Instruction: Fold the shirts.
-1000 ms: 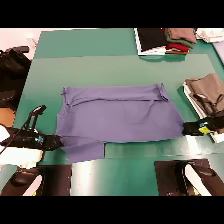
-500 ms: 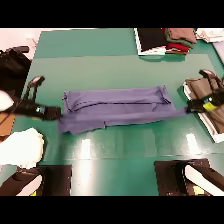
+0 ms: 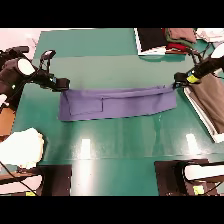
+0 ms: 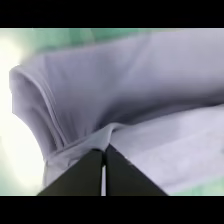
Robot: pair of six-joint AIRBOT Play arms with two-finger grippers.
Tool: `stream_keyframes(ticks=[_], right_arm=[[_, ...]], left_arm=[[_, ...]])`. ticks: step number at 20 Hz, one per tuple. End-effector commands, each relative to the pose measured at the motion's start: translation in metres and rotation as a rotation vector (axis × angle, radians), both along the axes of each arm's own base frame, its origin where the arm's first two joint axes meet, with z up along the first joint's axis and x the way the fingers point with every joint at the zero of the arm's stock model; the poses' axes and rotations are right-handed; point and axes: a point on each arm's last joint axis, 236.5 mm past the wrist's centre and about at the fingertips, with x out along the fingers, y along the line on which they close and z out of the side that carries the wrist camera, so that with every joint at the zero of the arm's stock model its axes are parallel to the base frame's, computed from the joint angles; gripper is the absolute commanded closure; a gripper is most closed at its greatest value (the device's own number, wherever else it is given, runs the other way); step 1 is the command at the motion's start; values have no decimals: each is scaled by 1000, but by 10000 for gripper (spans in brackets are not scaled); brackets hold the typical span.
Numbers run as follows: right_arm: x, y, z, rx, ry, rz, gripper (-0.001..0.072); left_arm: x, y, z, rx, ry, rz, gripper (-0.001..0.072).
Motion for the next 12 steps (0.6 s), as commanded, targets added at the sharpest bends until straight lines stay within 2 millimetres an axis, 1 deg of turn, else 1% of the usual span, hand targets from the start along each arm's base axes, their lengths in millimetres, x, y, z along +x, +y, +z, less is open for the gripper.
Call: stream_keyframes(ticks=[1, 2, 3, 4, 5, 6, 8, 9, 10, 11, 12], right_arm=[[44, 12, 0, 109, -51, -33, 514], [54, 13, 6, 140, -75, -38, 410], [59, 9, 10, 155, -89, -39, 340], [59, 4, 12, 157, -93, -36, 254], [55, -3, 12, 154, -87, -15, 210], [46, -10, 11, 155, -64, 4, 199], [30, -24, 0, 178, -13, 1, 198], [23, -31, -9, 214, 11, -35, 155], [14, -38, -20, 248, 44, -66, 32], [5, -44, -32, 274, 67, -83, 8], [-6, -51, -47, 286, 99, -113, 9]], left_arm=[[30, 5, 7, 18, -92, 17, 395], [33, 4, 13, 16, -106, 19, 129], [35, 4, 19, 14, -114, 16, 110], [36, 3, 25, 12, -120, 14, 110], [35, 2, 32, 12, -119, 9, 111], [32, 1, 35, 9, -110, 4, 111], [23, -5, 33, -17, -70, -5, 111], [18, -9, 31, -32, -45, -11, 112], [14, -13, 31, -52, -27, -14, 113], [11, -17, 31, -73, -14, -18, 233], [9, -21, 31, -90, -4, -22, 513]])
